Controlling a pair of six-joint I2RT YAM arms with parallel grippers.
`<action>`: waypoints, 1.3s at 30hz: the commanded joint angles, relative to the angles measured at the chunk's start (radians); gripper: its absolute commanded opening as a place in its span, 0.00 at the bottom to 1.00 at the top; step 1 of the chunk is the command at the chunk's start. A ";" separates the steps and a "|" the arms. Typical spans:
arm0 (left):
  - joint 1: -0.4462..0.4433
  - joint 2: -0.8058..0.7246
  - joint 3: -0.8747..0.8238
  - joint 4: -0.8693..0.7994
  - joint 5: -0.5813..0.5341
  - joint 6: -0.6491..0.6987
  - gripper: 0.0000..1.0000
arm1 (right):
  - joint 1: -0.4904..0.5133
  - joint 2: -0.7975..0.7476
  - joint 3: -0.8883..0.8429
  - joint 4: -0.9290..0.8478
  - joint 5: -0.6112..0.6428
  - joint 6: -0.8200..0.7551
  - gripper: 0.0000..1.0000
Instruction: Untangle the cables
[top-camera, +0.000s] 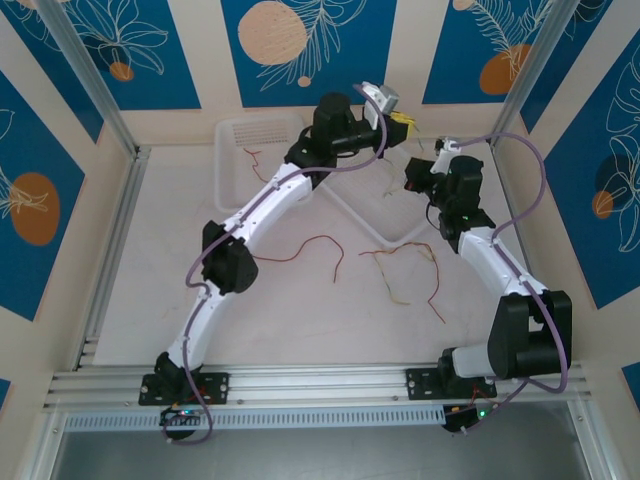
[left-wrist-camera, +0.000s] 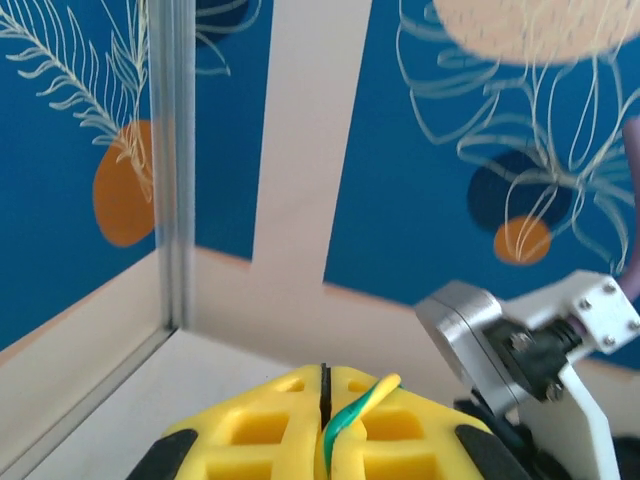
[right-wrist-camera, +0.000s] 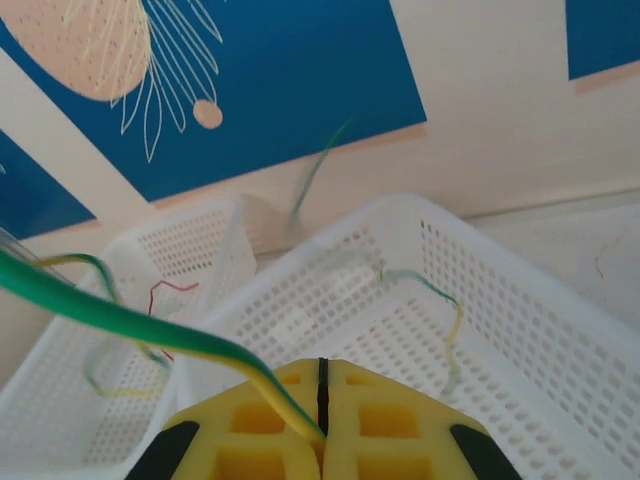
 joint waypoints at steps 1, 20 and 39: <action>0.006 0.086 0.014 0.374 0.009 -0.323 0.00 | -0.020 0.018 -0.018 0.018 0.014 0.070 0.00; -0.012 0.275 -0.023 0.607 -0.118 -0.526 0.00 | -0.057 0.103 0.015 -0.044 -0.055 0.116 0.00; -0.022 0.120 -0.404 0.386 -0.230 -0.269 0.00 | 0.005 0.403 0.150 -0.156 0.141 0.091 0.00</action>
